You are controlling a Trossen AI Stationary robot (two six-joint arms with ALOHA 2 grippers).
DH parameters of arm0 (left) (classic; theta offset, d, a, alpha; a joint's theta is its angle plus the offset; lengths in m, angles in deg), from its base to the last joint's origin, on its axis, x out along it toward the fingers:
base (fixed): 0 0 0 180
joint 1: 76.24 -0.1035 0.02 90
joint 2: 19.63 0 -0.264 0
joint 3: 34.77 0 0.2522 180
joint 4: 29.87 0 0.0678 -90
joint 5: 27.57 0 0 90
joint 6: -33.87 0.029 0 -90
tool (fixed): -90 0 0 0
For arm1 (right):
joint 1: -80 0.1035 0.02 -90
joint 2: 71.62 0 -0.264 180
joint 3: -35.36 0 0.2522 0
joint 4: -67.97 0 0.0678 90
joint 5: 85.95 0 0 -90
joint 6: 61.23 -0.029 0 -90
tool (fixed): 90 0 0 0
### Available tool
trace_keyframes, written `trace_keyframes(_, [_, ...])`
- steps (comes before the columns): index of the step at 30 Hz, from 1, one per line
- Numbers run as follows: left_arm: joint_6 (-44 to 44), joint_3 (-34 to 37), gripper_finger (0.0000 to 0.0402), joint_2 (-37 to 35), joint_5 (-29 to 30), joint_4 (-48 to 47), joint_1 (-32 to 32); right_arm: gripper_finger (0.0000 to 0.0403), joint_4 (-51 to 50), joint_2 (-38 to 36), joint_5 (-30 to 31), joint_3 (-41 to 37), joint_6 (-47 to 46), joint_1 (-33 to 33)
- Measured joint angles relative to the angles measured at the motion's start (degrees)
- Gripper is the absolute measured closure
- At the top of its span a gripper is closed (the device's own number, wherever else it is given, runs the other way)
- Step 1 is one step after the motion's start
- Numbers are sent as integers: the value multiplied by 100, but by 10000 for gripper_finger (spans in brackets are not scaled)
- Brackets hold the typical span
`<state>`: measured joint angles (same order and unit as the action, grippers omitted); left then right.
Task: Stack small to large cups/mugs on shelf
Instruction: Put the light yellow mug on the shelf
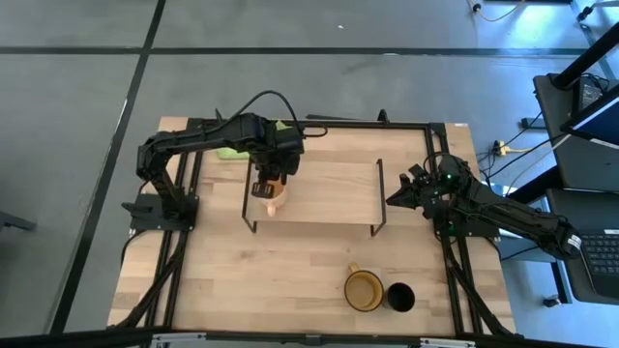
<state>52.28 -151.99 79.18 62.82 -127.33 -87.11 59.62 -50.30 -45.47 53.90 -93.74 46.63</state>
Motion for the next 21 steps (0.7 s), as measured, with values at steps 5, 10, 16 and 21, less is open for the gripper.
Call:
trace_keyframes(5, [-25,0,393,0,9,12,-13,352,-2,-2,0,0,-1,0])
trace_keyframes(10, [-163,1,370,70,-10,79,-11,352,-4,-1,0,-1,-1,0])
trace_keyframes(16, [-172,1,355,145,16,41,-8,352,-4,-1,0,-1,-1,1])
trace_keyframes(21, [-178,-181,356,157,198,15,-7,352,-9,0,0,0,0,2])
